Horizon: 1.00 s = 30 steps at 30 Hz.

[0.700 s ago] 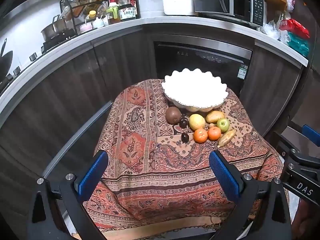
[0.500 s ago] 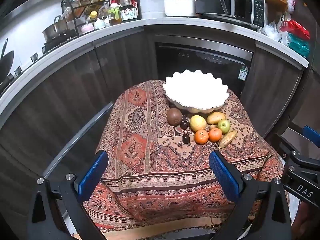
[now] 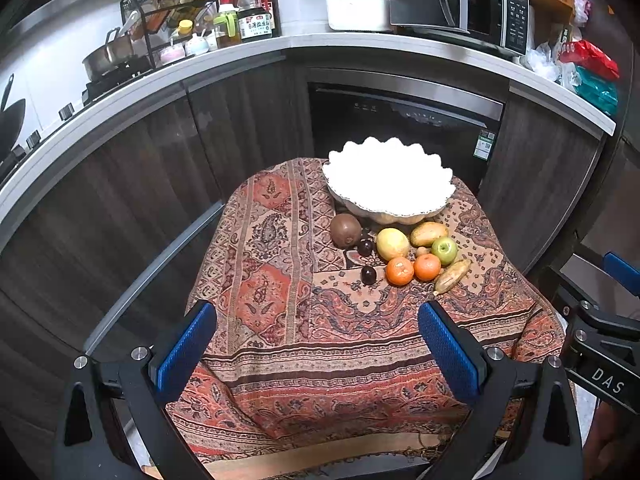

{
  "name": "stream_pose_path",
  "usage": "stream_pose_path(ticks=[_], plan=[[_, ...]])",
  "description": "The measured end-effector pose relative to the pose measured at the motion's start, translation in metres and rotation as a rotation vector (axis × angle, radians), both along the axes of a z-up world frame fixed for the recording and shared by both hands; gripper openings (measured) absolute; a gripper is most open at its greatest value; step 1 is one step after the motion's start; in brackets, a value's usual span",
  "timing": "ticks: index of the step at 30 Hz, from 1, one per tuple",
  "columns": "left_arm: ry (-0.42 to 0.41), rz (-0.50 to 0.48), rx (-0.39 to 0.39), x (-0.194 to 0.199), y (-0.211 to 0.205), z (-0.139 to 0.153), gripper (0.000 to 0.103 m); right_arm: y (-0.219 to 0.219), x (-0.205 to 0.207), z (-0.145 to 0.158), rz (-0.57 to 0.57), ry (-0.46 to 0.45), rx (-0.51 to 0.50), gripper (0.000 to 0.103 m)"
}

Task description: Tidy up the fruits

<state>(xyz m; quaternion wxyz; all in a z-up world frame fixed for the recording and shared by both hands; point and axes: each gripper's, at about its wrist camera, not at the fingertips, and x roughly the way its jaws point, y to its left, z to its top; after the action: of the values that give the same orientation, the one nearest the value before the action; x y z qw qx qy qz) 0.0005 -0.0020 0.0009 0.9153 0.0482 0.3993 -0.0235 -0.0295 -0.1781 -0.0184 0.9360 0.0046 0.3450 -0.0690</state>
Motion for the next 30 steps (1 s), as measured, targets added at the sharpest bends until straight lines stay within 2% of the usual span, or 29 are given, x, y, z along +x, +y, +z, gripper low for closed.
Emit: stream_pose_path(ticks=[30], plan=[[0.013, -0.003, -0.010, -0.0022, 0.0010, -0.0042, 0.102, -0.0020, -0.0001, -0.0020, -0.003, 0.005, 0.007, 0.102]])
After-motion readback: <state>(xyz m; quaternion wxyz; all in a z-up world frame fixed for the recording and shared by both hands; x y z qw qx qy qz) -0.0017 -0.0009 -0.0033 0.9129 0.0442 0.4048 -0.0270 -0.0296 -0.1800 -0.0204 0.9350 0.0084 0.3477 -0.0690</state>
